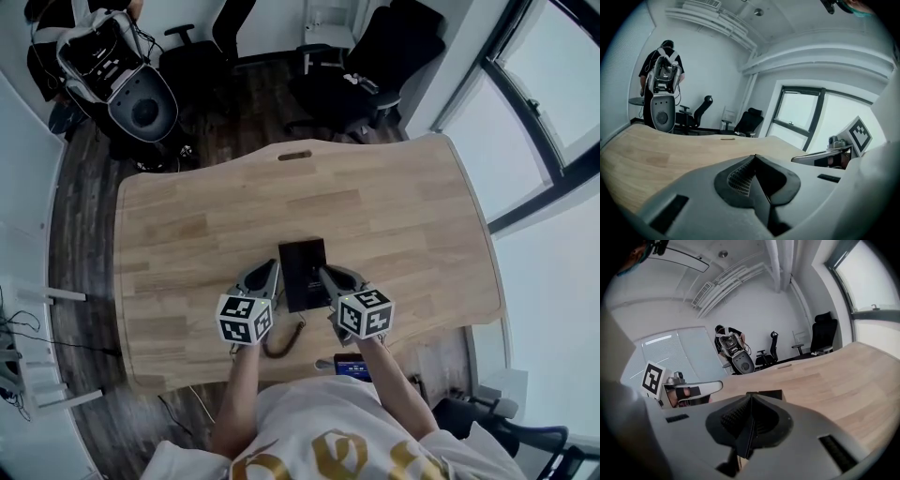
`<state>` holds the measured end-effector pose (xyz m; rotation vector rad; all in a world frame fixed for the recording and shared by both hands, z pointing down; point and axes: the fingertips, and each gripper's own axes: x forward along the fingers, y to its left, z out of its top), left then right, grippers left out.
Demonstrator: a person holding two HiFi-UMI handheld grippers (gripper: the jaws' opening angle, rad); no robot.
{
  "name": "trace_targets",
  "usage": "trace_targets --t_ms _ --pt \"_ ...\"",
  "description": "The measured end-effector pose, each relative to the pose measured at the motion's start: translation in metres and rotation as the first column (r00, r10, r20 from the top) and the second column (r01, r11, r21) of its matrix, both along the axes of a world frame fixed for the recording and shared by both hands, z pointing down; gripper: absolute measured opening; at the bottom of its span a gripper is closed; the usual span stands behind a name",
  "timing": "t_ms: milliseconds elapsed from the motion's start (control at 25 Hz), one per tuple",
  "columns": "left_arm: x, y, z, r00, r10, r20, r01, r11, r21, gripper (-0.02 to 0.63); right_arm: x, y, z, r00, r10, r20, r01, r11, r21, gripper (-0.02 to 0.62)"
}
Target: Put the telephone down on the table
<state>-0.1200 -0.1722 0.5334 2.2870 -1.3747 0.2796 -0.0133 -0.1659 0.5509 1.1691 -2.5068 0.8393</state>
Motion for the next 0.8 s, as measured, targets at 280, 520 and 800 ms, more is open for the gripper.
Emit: trace_targets --t_ms 280,520,800 --pt "-0.001 0.017 -0.023 1.000 -0.001 -0.018 0.002 0.999 0.049 0.009 0.001 0.016 -0.019 0.999 0.020 -0.044 -0.016 0.996 0.091 0.017" --pt "-0.006 0.031 -0.041 0.999 -0.015 -0.037 0.018 0.996 0.087 0.011 -0.001 0.027 -0.044 0.999 0.041 -0.035 -0.035 0.985 0.167 0.015" --pt "0.001 0.043 -0.046 1.000 0.000 -0.031 0.003 0.996 0.091 0.009 0.015 0.037 -0.056 0.995 0.064 -0.076 -0.046 0.977 0.210 0.012"
